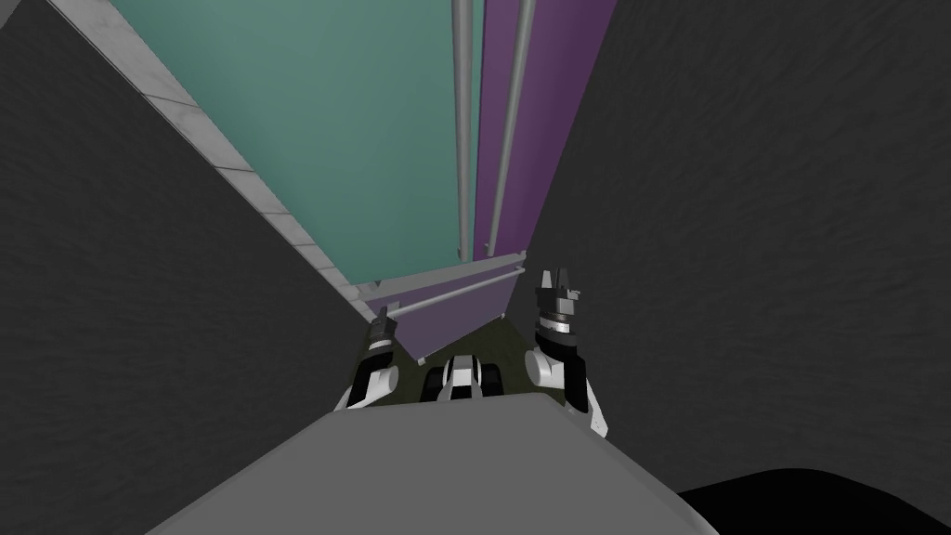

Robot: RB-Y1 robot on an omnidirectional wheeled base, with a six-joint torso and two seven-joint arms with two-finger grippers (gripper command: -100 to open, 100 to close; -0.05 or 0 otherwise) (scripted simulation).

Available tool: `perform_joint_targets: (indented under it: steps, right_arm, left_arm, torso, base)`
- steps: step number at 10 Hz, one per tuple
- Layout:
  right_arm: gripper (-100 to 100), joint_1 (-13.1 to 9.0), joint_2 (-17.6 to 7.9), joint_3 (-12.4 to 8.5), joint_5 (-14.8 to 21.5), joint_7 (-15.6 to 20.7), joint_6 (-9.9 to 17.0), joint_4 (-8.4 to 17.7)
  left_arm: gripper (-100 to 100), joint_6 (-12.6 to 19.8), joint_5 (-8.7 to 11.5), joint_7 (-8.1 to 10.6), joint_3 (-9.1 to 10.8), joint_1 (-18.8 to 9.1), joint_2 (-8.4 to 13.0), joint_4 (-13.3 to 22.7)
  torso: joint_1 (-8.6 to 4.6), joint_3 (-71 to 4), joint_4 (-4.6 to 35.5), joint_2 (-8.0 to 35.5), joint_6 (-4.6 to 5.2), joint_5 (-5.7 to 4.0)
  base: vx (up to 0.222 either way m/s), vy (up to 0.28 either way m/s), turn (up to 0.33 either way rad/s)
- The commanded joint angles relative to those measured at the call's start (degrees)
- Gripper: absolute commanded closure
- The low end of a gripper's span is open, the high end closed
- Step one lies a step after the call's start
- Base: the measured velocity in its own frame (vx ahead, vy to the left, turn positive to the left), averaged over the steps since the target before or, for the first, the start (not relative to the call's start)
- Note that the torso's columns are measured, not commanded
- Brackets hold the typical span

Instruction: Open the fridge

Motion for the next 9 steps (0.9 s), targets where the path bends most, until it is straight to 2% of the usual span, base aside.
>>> perform_joint_targets:
  steps: [1, 2, 3, 4, 6, 7, 8, 9]
  right_arm:
    - [0, 0.00, 0.00, 0.00, 0.00, 0.00, 0.00, 0.00]
    - [0, 0.00, 0.00, 0.00, 0.00, 0.00, 0.00, 0.00]
    - [0, 0.00, 0.00, 0.00, 0.00, 0.00, 0.00, 0.00]
    - [0, 0.00, 0.00, 0.00, 0.00, 0.00, 0.00, 0.00]
    - [0, 0.00, 0.00, 0.00, 0.00, 0.00, 0.00, 0.00]
    - [0, 0.00, 0.00, 0.00, 0.00, 0.00, 0.00, 0.00]
    - [0, 0.00, 0.00, 0.00, 0.00, 0.00, 0.00, 0.00]
    - [0, 0.00, 0.00, 0.00, 0.00, 0.00, 0.00, 0.00]
  left_arm:
    - [100, -0.70, 0.02, 0.10, 0.23, -4.33, 0.94, 4.24]
    - [100, -0.70, 0.02, 0.10, 0.23, -4.33, 0.94, 5.01]
    - [100, -1.40, 0.03, 0.21, 0.46, -6.93, 1.88, 6.95]
    - [100, -1.40, 0.03, 0.21, 0.46, -8.64, 1.88, 8.25]
    - [100, -1.40, 0.03, 0.21, 0.46, -8.66, 1.88, 10.02]
    - [100, -2.09, 0.05, 0.31, 0.68, -11.60, 2.82, 12.04]
    - [100, -2.09, 0.05, 0.31, 0.68, -12.99, 2.82, 13.01]
    - [100, -2.09, 0.05, 0.31, 0.68, -12.99, 2.82, 14.05]
  torso:
    - [0.00, 0.02, 0.08, 0.10, -0.10, -0.07]
    - [0.01, 0.07, 0.09, 0.15, -0.09, -0.06]
    - [0.03, 0.01, 0.02, 0.03, -0.05, -0.01]
    - [-0.07, 0.06, 0.06, 0.15, -0.09, -0.06]
    - [-0.08, -0.08, -0.01, -0.12, 0.08, -0.03]
    - [0.00, -0.20, -0.12, -0.31, 0.07, 0.02]
    - [-0.09, -0.12, -0.03, -0.11, 0.01, -0.05]
    - [-0.18, 0.00, 0.04, 0.05, 0.05, -0.08]
  base:
    - [-0.083, -0.026, 0.074]
    - [-0.049, -0.013, 0.003]
    - [-0.109, -0.044, 0.091]
    - [-0.104, -0.045, 0.079]
    - [-0.026, -0.006, 0.002]
    - [-0.066, -0.026, 0.096]
    - [-0.078, -0.038, 0.075]
    - [-0.036, -0.012, 0.012]
